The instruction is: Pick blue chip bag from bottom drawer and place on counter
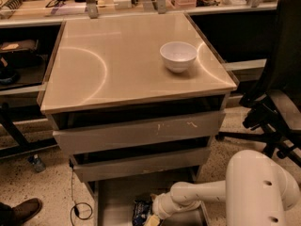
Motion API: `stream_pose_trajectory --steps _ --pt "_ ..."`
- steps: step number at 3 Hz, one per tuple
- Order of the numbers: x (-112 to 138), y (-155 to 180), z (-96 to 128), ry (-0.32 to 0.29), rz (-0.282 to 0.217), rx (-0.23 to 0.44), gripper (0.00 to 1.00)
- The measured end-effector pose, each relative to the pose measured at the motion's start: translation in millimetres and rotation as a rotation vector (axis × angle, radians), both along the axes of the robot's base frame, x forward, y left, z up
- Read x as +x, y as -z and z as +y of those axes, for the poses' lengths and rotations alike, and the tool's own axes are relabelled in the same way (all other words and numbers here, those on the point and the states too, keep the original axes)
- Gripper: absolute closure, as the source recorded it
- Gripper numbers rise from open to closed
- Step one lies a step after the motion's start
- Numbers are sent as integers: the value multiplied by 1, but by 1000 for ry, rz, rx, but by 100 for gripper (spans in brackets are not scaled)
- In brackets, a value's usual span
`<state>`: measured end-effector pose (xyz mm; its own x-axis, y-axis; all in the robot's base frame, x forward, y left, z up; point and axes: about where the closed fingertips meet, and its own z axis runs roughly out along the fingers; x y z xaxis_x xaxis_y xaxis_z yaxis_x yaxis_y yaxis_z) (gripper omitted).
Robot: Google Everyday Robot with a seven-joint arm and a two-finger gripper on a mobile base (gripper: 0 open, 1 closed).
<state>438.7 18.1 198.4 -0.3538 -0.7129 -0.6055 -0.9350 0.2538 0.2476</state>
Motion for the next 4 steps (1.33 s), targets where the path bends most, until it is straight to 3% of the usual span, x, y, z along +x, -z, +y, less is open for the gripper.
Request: stream_pose_trajectory --steps 2,3,4 --pt "8 33 -2 22 5 -6 0" --pt "8 48 -5 55 34 -8 0" --pt "7 54 -5 69 47 -8 12"
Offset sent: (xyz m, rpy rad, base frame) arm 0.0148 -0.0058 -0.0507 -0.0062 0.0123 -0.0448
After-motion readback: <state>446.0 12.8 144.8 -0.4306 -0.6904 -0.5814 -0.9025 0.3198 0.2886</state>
